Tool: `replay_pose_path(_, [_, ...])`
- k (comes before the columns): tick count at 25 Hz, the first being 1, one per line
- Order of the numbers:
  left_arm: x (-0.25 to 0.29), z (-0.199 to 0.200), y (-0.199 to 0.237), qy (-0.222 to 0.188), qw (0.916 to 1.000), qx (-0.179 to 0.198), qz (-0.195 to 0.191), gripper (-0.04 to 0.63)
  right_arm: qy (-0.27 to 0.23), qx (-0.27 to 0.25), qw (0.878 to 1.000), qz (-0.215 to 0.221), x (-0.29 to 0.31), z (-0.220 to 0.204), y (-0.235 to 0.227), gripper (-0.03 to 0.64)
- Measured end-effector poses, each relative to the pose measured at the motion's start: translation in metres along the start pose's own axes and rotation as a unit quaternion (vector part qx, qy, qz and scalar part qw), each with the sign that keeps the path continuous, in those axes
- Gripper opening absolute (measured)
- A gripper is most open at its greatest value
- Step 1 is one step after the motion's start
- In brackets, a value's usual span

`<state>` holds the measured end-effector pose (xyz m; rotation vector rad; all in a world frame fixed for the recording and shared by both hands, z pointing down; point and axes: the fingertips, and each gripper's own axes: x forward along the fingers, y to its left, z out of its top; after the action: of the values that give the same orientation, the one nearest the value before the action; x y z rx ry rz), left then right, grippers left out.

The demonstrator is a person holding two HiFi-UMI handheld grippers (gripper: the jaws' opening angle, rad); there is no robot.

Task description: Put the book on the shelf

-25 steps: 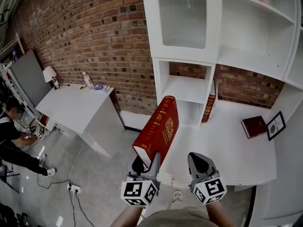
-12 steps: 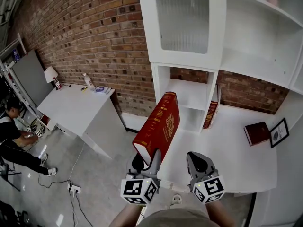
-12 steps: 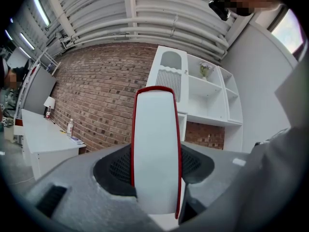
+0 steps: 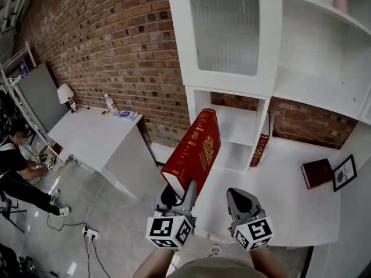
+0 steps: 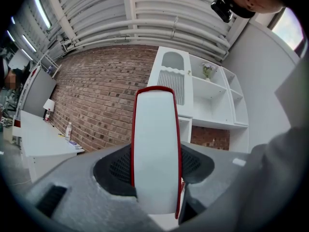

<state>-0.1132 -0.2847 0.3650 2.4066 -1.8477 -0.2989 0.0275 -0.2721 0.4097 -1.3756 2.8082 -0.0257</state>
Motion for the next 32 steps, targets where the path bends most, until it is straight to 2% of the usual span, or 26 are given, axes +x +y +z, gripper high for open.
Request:
replay_pose_path(18, [0.051,0.009,-0.005,-0.019,0.9994,0.027,0.011,0.242,-0.005,0.005,1.000,0.015,0.020,-0.002,-0.035,0.006])
replay_pose_path(32, [0.085,-0.011,-0.008,-0.009,0.9991,0.034,0.024,0.242,-0.008,0.003,1.000,0.024,0.035,-0.006,-0.067,0.006])
